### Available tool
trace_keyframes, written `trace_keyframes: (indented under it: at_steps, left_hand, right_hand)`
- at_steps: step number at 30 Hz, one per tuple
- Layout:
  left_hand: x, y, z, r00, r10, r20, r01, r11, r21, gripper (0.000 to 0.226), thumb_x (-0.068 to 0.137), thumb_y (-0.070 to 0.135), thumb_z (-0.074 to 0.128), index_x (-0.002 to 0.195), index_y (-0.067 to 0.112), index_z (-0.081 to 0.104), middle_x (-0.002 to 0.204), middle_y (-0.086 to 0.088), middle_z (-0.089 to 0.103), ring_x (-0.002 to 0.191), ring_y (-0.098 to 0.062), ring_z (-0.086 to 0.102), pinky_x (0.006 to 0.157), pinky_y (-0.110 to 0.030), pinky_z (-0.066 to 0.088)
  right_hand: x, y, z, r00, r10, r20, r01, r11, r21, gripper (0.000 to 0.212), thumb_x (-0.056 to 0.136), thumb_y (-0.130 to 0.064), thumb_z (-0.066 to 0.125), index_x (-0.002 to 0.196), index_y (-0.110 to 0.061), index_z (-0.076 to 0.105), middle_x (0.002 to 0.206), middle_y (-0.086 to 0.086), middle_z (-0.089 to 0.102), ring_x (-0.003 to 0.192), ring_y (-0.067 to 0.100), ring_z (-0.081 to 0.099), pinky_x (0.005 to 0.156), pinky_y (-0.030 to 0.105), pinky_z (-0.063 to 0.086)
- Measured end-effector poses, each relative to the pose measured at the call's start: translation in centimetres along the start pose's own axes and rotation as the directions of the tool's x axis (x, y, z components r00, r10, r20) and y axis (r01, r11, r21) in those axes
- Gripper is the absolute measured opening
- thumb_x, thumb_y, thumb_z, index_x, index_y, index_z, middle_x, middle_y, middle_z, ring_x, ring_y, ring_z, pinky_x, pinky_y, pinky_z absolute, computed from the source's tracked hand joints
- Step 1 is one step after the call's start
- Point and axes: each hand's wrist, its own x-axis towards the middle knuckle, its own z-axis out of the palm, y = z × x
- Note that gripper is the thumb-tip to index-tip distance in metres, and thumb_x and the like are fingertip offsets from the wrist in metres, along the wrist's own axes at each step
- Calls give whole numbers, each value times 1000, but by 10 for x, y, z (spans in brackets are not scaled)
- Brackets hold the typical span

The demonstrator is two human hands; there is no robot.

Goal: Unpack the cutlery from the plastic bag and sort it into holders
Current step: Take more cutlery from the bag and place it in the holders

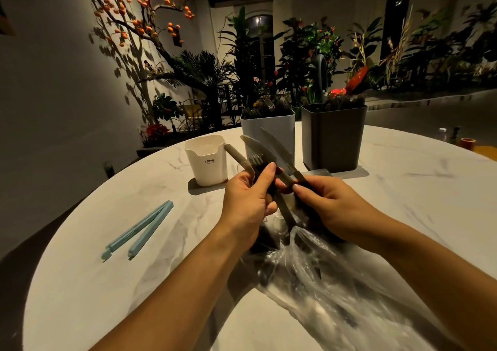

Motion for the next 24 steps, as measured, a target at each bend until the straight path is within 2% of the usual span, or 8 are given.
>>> trace_keyframes:
  at_steps: [2, 4, 7, 10, 13, 17, 20, 24]
  left_hand:
    - [3, 0, -1, 999, -4, -41, 2, 999, -46, 25, 101, 27, 55, 94, 6, 67, 65, 1, 63, 46, -6, 46, 41, -15, 35]
    - [5, 1, -3, 996, -12, -93, 3, 995, -96, 30, 102, 29, 53, 88, 5, 66, 62, 0, 62, 45, -7, 38, 40, -15, 33]
    - [5, 3, -4, 992, -17, -124, -2, 988, -156, 32, 102, 29, 51, 85, 4, 63, 62, -2, 61, 43, -7, 34, 39, -16, 30]
    - [4, 3, -3, 991, -19, -132, -2, 988, -156, 33, 102, 30, 52, 84, 4, 61, 63, -3, 59, 41, -6, 33, 38, -16, 30]
    - [6, 4, -5, 988, -34, -150, 6, 983, -182, 30, 100, 29, 57, 83, 4, 59, 61, -2, 58, 40, -6, 32, 37, -16, 29]
    - [6, 5, -8, 986, -68, -155, 36, 979, -201, 22, 98, 22, 62, 84, 5, 62, 62, -4, 59, 38, -5, 37, 35, -14, 32]
    - [5, 5, -10, 989, -72, -126, 53, 988, -144, 18, 94, 21, 67, 80, 9, 66, 62, -1, 61, 41, -5, 42, 36, -15, 35]
    - [2, 2, -8, 998, -67, -13, 66, 995, -78, 17, 91, 18, 70, 76, 12, 66, 63, 0, 59, 41, -6, 39, 41, -19, 33]
  right_hand:
    - [3, -1, -2, 996, -14, -83, 10, 999, -50, 22, 102, -26, 47, 97, -23, 68, 78, 3, 61, 70, 14, 55, 64, 25, 46]
    - [4, -3, -7, 991, -28, -133, 22, 999, -48, 18, 96, -33, 55, 94, -20, 68, 74, -4, 62, 67, 8, 58, 63, 19, 44]
    - [1, -2, -9, 1000, 11, -9, -11, 997, -80, 30, 75, -43, 71, 93, -19, 70, 79, -5, 69, 73, 0, 65, 66, 17, 49]
    - [-1, 0, -9, 999, 38, 26, -34, 990, -136, 19, 81, -33, 74, 94, -20, 69, 80, -5, 70, 68, -1, 66, 63, 16, 47]
    - [0, -4, -15, 992, 75, -98, -65, 993, 96, 15, 90, -27, 67, 99, -15, 64, 79, 2, 68, 53, 3, 57, 53, 19, 42]
    - [3, -7, -21, 945, 153, -288, -73, 960, 271, 12, 94, -26, 64, 98, -15, 62, 80, 6, 60, 63, 13, 49, 51, 24, 39]
    - [5, -7, -25, 912, 182, -368, -38, 930, 366, 10, 94, -24, 64, 96, -15, 63, 78, 4, 56, 63, 13, 46, 53, 25, 38]
    - [6, -4, -25, 871, 254, -420, -23, 876, 481, 20, 93, -30, 66, 103, -13, 64, 85, 5, 61, 60, 10, 47, 51, 23, 41]
